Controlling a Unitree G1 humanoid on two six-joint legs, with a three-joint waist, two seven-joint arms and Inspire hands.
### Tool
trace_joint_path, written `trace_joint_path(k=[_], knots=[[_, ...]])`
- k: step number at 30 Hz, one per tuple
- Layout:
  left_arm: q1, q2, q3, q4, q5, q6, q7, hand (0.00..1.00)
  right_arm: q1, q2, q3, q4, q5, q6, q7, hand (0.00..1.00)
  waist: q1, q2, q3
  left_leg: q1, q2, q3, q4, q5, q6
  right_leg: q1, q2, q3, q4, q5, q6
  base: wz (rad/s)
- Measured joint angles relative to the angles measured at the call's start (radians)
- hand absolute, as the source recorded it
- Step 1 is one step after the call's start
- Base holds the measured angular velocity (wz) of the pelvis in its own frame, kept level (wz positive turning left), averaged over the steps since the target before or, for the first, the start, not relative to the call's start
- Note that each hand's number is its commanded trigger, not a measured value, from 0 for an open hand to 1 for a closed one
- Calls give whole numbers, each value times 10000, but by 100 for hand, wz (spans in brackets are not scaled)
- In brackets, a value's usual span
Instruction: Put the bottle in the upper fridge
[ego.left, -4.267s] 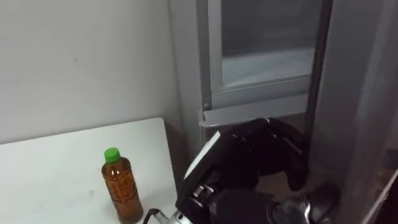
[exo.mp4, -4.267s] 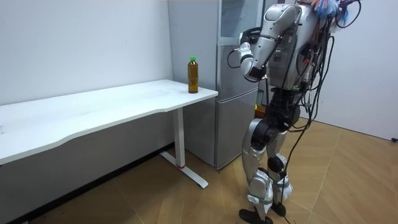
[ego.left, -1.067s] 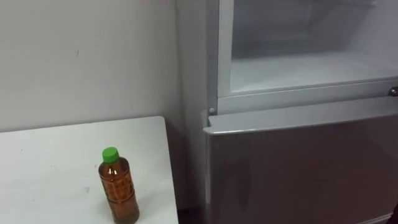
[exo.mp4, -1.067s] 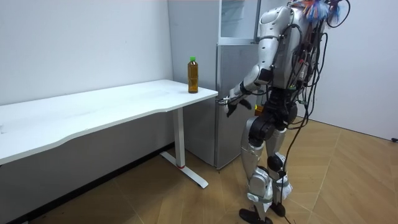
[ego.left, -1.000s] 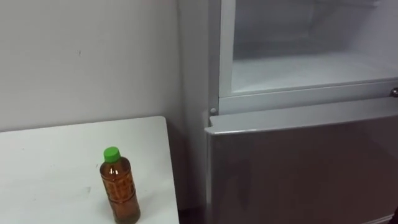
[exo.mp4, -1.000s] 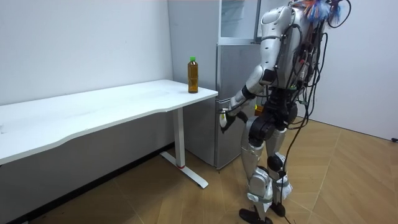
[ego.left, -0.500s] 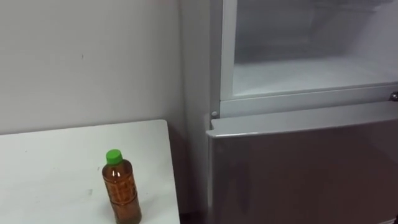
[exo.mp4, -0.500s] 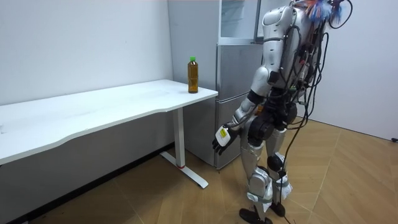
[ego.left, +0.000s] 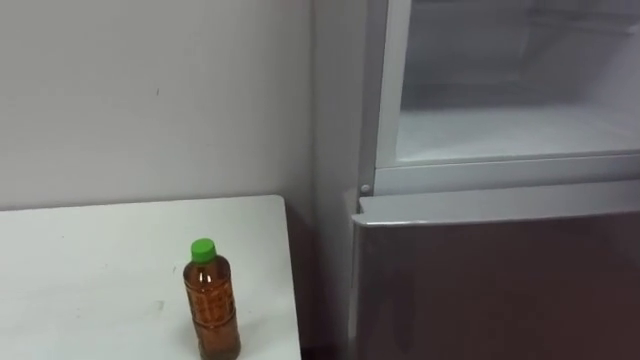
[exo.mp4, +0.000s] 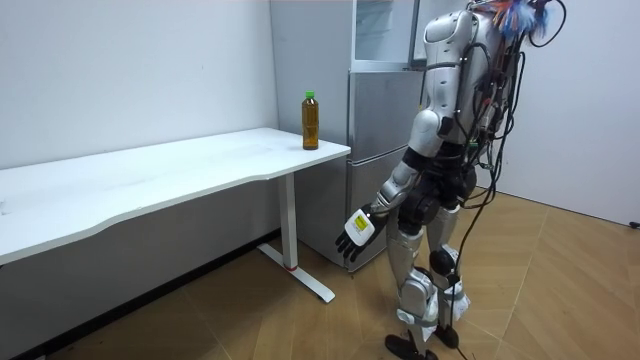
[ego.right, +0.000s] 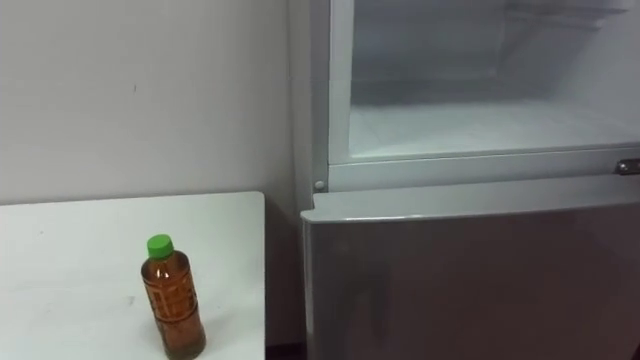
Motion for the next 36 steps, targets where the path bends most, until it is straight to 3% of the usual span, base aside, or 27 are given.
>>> trace_joint_path(k=[16, 36], knots=[[-1, -67, 60, 1, 22, 178, 220, 0, -5, 9, 2, -31, -32, 53, -169, 0, 7, 59, -7, -49, 0, -55, -54, -4, -8, -1, 69, -9, -21, 3, -4, 0], [-53, -45, 62, -11, 27, 148, 197, 0, -33, 3, 9, -424, -555, 59, -61, 0, 12, 0, 15, -62, -3, -73, -52, -5, -9, -25, 30, -7, -13, -1, -2, 0]])
